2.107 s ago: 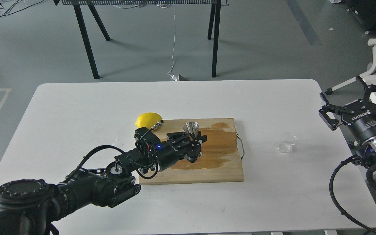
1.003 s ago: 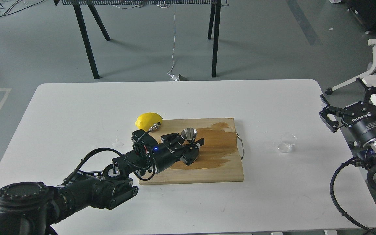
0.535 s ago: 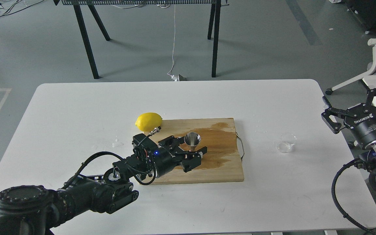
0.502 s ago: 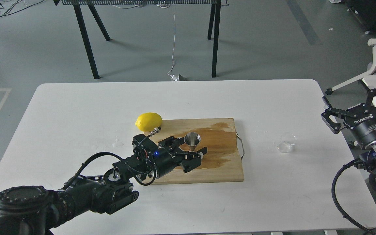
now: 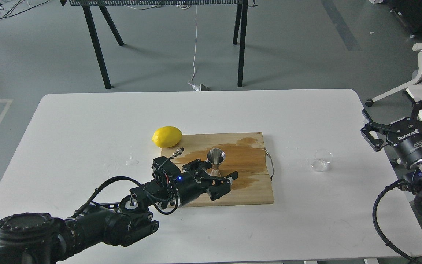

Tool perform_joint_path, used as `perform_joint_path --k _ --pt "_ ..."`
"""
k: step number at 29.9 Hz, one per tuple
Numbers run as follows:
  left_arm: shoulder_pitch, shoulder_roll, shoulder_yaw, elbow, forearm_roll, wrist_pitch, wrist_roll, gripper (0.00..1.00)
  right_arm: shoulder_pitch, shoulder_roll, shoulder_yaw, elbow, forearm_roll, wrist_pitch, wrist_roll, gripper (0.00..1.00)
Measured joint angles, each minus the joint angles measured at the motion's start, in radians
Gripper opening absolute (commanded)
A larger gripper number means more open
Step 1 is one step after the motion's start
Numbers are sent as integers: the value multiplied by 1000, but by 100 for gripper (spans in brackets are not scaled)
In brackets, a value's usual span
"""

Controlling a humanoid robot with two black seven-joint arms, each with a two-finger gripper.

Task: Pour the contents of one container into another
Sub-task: 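Lower the jigger upright onto the board and open the left gripper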

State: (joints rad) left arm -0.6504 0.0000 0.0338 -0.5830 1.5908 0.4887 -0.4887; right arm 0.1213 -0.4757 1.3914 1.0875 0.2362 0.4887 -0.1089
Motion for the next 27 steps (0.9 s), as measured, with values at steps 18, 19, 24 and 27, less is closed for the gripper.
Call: perform_joint_path --k 18,19,24,27 --pt "-4 20 -5 12 -2 0 0 90 -9 0 0 0 0 0 0 99" --pt "-3 27 -5 13 -2 0 0 90 -9 0 0 0 0 0 0 99" --pt "0 40 -7 11 -2 0 0 90 -9 0 1 0 0 0 0 99" --pt "2 50 -8 6 -2 0 0 90 -9 0 1 0 0 0 0 99"
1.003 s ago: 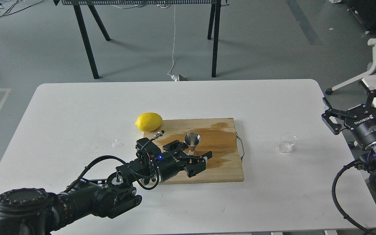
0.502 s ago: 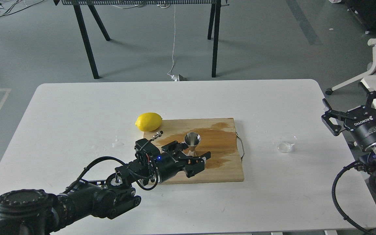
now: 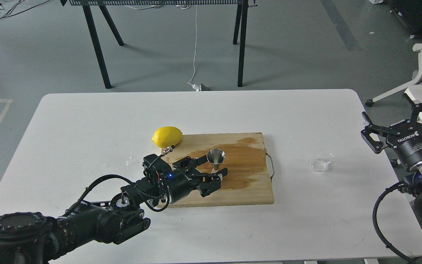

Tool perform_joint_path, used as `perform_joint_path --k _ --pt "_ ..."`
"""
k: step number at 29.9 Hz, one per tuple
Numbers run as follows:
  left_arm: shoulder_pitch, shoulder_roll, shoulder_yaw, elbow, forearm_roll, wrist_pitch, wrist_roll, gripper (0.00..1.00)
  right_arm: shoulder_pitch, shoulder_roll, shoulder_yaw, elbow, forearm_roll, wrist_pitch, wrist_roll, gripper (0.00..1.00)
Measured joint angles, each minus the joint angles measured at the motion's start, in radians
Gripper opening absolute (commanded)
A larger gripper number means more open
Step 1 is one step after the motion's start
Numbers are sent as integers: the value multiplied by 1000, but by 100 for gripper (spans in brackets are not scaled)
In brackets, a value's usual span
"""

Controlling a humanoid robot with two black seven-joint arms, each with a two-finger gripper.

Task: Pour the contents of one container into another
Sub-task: 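Lower the jigger upright onto the board and open the left gripper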

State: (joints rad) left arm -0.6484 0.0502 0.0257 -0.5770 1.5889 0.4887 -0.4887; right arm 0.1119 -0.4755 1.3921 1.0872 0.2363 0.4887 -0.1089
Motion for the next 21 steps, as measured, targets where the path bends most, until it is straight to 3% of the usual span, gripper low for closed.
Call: perform_joint_path --k 21 --pt "26 36 0 -28 1 0 0 90 -3 0 -1 -3 0 0 0 99"
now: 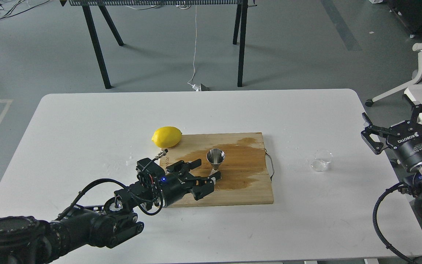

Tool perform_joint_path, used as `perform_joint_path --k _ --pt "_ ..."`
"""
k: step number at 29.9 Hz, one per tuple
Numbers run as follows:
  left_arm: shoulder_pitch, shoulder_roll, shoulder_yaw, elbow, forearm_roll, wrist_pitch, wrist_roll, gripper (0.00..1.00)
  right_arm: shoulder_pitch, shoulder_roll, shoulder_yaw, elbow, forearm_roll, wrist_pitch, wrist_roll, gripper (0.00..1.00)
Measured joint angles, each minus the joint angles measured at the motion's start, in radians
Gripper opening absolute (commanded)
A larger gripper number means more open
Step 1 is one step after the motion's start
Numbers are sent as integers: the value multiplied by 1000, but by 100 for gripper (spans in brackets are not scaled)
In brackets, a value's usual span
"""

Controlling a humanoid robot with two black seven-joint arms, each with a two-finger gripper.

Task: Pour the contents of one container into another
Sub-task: 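Lower the jigger upright onto the board and open the left gripper, then withdraw the left gripper away from the jigger to the side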

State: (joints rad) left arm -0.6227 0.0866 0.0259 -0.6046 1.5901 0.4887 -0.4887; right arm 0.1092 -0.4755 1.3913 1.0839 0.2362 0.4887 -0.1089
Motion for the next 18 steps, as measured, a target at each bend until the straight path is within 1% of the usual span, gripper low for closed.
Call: perform_joint_path --k 9,14,18 --pt "14 97 -4 -67 -1 0 0 90 0 1 0 -1 0 0 0 99" --pt "21 208 -28 -177 -9 0 0 90 -5 1 1 -1 0 0 0 99" --pt "21 335 -82 -306 -36 0 0 90 -6 1 3 -1 0 0 0 99"
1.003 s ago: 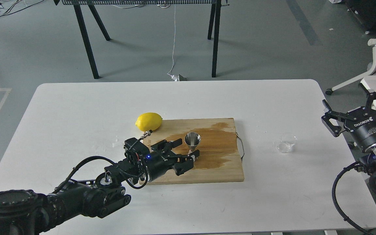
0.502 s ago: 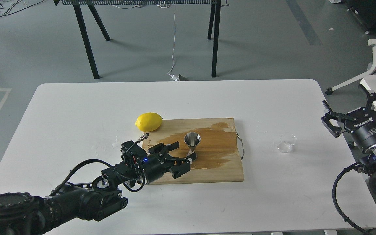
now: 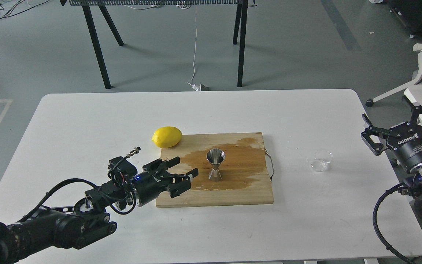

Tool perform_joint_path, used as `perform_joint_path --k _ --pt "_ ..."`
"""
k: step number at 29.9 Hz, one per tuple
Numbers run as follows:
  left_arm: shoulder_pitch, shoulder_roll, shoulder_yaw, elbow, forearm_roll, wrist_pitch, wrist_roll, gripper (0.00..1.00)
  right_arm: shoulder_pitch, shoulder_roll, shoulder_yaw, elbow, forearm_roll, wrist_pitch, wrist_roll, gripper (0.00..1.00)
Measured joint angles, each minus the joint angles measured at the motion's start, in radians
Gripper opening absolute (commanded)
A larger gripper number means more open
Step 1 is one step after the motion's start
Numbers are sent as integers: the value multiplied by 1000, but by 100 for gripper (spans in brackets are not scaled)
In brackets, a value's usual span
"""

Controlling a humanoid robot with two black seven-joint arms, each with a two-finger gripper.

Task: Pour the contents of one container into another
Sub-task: 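Withdraw the left gripper away from the jigger to the side, then move the right gripper down toward the small clear glass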

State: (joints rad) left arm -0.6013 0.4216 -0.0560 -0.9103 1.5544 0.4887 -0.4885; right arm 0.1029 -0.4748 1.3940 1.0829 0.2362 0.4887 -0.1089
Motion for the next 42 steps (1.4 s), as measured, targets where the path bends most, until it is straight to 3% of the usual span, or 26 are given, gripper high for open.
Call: perform_joint_path --k 4,6,8,15,18,23,31,36,39,42 --pt "0 118 -99 -122 -102 -14 0 90 0 4 2 -1 0 0 0 99" --pt "0 153 -172 -147 -166 -99 0 91 0 5 6 -3 0 0 0 99" --pt "-1 174 -248 -155 -220 -225 0 91 0 9 6 -5 0 0 0 99" --pt "-6 224 -464 -102 -422 -812 0 92 0 26 8 -8 45 0 -1 99" --pt "-11 229 -519 -59 -532 -948 0 92 0 43 4 -8 73 0 -4 99" --pt "-18 231 -607 31 -858 -976 0 92 1 60 -6 -2 81 0 -9 99" --pt "-65 229 -619 228 -1392 -977 0 92 -94 54 -1 78 155 0 -13 99" --pt "-62 217 -621 260 -1626 -977 0 92 -180 52 1 186 183 -6 -14 99" --pt "-54 216 -621 260 -1747 -977 0 92 -240 50 4 266 220 -101 -14 99" --pt "-49 222 -621 258 -1831 -977 0 92 -287 50 8 336 244 -259 -14 99"
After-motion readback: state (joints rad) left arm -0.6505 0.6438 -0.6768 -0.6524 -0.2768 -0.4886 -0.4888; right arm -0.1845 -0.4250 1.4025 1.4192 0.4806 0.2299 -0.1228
